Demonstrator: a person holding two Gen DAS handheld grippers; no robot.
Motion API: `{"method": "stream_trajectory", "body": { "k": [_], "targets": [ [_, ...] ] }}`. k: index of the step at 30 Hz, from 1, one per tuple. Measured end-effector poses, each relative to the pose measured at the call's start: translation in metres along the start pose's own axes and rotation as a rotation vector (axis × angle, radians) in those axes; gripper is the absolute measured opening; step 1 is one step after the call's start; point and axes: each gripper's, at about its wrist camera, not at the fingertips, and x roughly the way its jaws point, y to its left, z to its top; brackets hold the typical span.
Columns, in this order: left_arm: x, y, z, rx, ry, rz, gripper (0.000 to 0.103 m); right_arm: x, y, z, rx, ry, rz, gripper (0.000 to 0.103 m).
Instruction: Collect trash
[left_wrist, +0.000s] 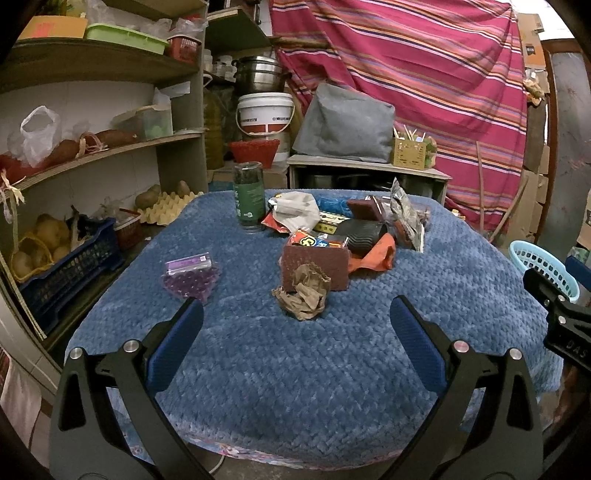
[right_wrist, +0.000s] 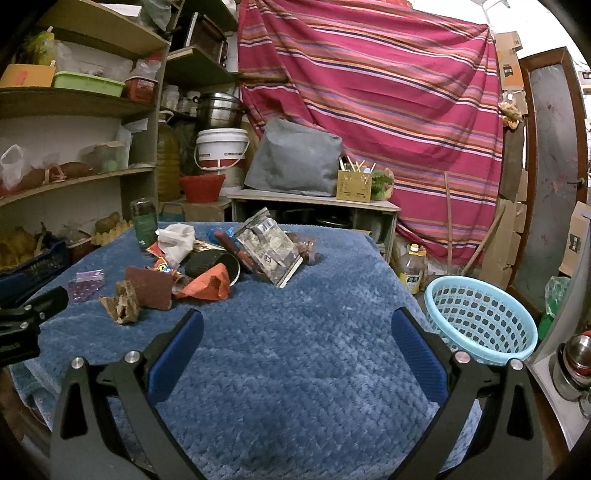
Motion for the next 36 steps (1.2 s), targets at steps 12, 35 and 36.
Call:
{"method": "stream_trajectory", "body": {
  "k": [12,35,36],
  "targets": [
    [0.025,0.006,0.024,0.015,0.016,-0.005,0.098,0.027,-0.008,0.026,0.005,0.023,-0.010,0.099],
    [0.128,0.008,0.015,0.016,0.175,-0.049,0.091,0.121,0.001,0.053,-0.036,0.061,0.000,0.099],
    [0.132,0.007,0.014,0.016,0.184,-0.054,0.085,0.124,0.002,0.051,-0.049,0.068,-0.014,0.099]
  ]
}}
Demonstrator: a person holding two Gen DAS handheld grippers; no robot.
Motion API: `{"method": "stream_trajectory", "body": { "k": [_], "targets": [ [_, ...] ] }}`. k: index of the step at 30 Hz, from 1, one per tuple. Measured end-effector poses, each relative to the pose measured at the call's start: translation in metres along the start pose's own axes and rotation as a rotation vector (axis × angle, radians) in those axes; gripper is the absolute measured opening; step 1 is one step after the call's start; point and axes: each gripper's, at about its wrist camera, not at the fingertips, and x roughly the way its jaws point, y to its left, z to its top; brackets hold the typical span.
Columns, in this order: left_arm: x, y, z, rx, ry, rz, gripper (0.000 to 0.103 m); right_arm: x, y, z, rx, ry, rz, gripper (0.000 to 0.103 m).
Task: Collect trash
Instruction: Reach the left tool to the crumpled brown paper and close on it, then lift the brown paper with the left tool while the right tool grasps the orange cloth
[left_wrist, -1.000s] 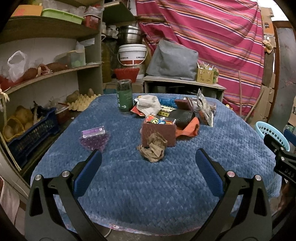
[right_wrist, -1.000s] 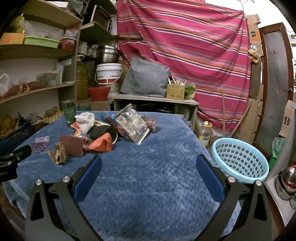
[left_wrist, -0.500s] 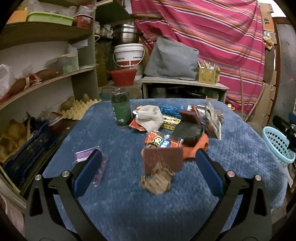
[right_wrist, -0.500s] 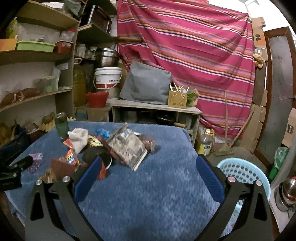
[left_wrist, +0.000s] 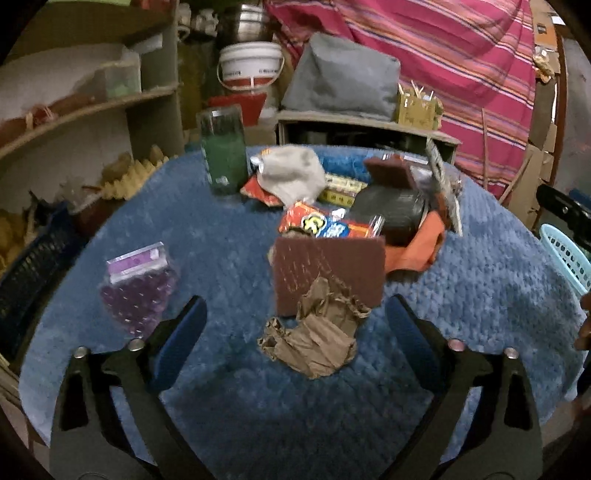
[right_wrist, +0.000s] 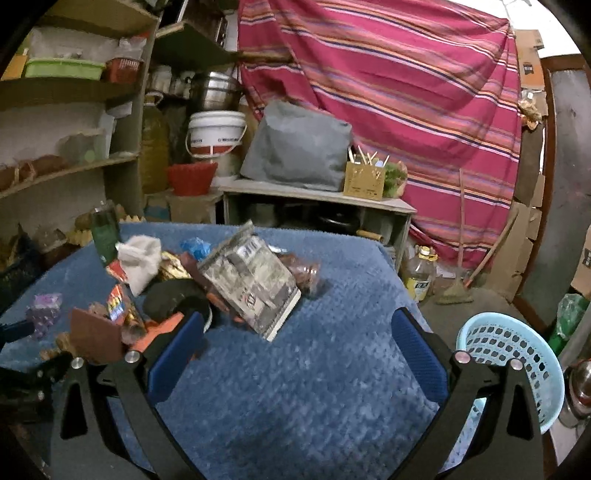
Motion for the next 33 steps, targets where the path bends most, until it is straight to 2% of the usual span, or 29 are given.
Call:
{"method": "stream_trajectory", "body": {
  "k": [4,6,14,18,24,27,31,33],
  "targets": [
    [0.016,0.001,-0.002,-0.008,0.049,-0.034,0.073,0.010,0.002,-0.003,-0.001,0.048,-0.020,0.099],
    [0.017,-0.002,-0.003,0.004,0.071,-0.070,0.055,0.014,0.002,-0.004,0.011,0.080,-0.024,0.099],
    [-0.008,-0.006,0.001,0.058,0.021,-0.067,0.051,0.015,0.012,-0.005,-0.003,0.089,0.002,0.099],
    [-0.025,0.004,0.013,0.083,-0.059,-0.012,0.051,0.018,0.028,-0.004,-0.016,0.100,0.021,0.099],
    [-0.030,0.045,0.037,0.002,-0.100,0.034,0.051,0.031,0.058,-0.006,-0.045,0.141,0.081,0.099],
    [-0.024,0.059,0.040,-0.022,-0.109,0.083,0.051,0.039,0.073,-0.007,-0.072,0.157,0.085,0.098],
    [-0.017,0.070,0.040,-0.044,-0.099,0.102,0.051,0.048,0.088,-0.004,-0.079,0.163,0.104,0.098],
    [-0.017,0.070,0.040,-0.044,-0.102,0.108,0.051,0.053,0.094,-0.004,-0.089,0.173,0.114,0.094]
  ]
}}
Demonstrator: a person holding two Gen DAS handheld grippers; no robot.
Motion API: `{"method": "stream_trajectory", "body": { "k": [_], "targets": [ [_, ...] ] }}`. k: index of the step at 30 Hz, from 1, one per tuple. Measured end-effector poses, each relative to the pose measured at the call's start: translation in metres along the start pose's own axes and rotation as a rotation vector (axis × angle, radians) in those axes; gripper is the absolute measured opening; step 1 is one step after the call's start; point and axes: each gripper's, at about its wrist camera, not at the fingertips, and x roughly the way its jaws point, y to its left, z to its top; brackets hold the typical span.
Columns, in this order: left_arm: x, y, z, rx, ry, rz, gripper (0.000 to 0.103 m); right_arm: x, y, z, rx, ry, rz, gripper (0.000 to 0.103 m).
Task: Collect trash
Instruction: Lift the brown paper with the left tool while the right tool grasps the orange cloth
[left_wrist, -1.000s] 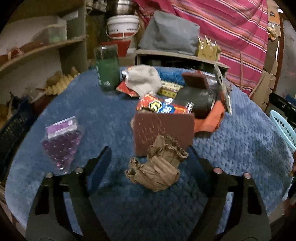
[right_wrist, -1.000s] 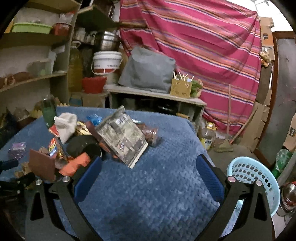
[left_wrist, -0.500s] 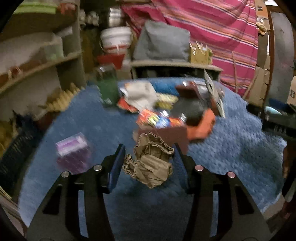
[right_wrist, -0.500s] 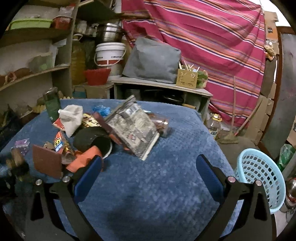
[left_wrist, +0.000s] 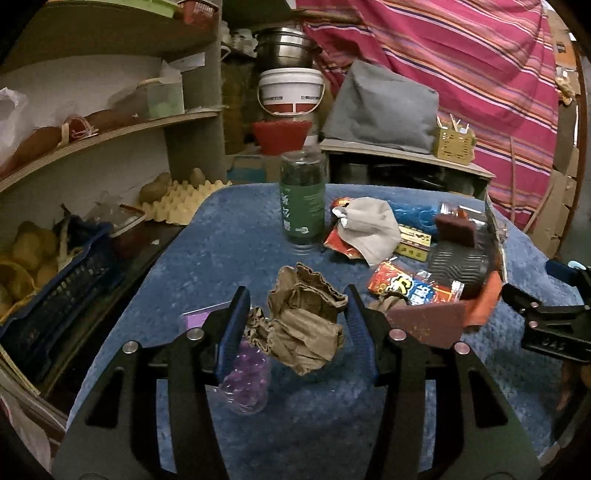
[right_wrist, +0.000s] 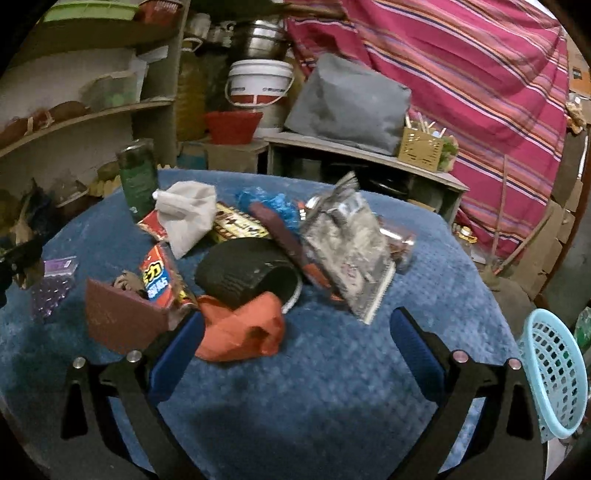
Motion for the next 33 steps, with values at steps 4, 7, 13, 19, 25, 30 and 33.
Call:
{"method": "stream_trajectory", "body": {
  "k": [4,7,13,19,25,30,33],
  "targets": [
    [-0.002,-0.001,0.001,-0.002,-0.008,-0.002,0.051,0.021,0.009,-0.003,-0.011,0.085,0.038,0.077],
    [-0.002,-0.002,0.001,0.003,-0.011,-0.002,0.051,0.029,0.010,-0.004,0.014,0.126,0.093,0.062],
    [-0.001,-0.010,0.000,0.018,-0.002,0.003,0.051,0.036,0.016,-0.007,-0.003,0.154,0.160,0.027],
    [-0.005,-0.017,0.002,0.014,-0.013,0.001,0.051,0.024,0.003,-0.004,0.005,0.127,0.184,0.014],
    [-0.012,-0.029,0.003,0.037,-0.024,0.004,0.051,-0.006,-0.022,-0.002,-0.001,0.054,0.159,0.009],
    [-0.024,-0.044,0.004,0.054,-0.040,-0.021,0.051,-0.034,-0.053,0.003,0.031,-0.017,0.142,0.008],
    [-0.029,-0.055,0.005,0.066,-0.052,-0.036,0.051,-0.044,-0.068,0.002,0.043,-0.039,0.141,0.008]
  ]
}}
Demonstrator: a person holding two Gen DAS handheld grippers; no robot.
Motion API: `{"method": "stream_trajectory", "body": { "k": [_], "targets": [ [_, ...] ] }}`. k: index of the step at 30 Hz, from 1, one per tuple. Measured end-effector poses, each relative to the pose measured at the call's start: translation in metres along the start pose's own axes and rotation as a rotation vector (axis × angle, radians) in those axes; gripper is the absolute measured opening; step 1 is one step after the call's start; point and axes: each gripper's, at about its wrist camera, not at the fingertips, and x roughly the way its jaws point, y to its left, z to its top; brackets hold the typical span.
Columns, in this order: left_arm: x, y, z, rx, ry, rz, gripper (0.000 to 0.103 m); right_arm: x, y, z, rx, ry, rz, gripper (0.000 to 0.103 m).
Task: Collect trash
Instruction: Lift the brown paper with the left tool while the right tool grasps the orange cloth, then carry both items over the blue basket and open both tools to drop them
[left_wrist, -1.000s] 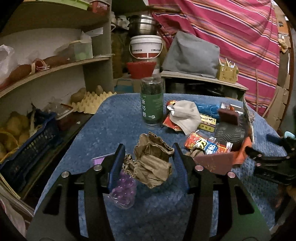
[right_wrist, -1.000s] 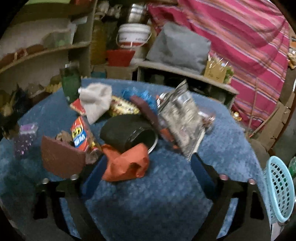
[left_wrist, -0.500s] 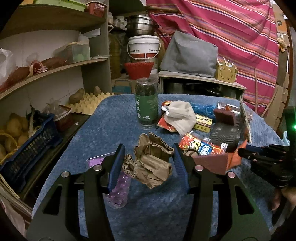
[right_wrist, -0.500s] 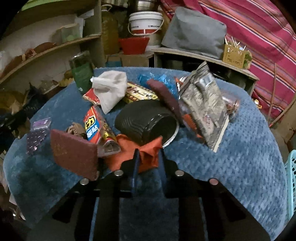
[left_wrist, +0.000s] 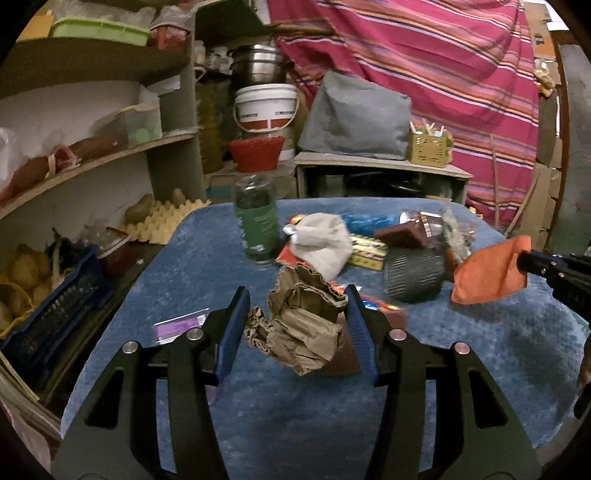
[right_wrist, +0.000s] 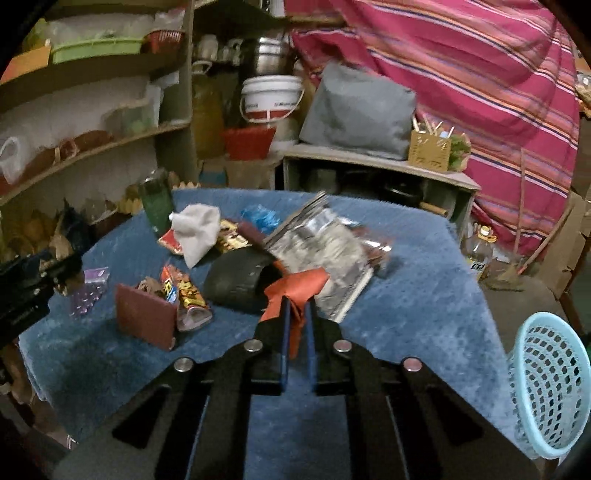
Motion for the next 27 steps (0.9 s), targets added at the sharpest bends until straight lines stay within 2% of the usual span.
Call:
{"method": "stream_trajectory", "body": {
  "k": [4,9,15,19,21,27],
  "targets": [
    [-0.003,-0.020,0.007,0.023,0.001,-0.013,0.051,-0.015,-0.022,0.001,0.020,-0.018,-0.003,0.007],
    [-0.012,-0.053,0.024,0.047,-0.038,-0.040,0.051,-0.048,-0.057,0.008,0.067,-0.055,0.007,0.007],
    [-0.012,-0.113,0.046,0.084,-0.086,-0.099,0.051,-0.080,-0.122,0.010,0.113,-0.069,-0.080,0.007],
    [-0.007,-0.170,0.055,0.112,-0.101,-0.175,0.051,-0.097,-0.175,0.000,0.170,-0.070,-0.164,0.007],
    [-0.003,-0.192,0.056,0.115,-0.099,-0.202,0.051,-0.102,-0.199,-0.005,0.170,-0.057,-0.230,0.007],
    [0.010,-0.270,0.047,0.142,-0.065,-0.295,0.051,-0.106,-0.255,-0.028,0.188,-0.018,-0.324,0.007]
  ]
}}
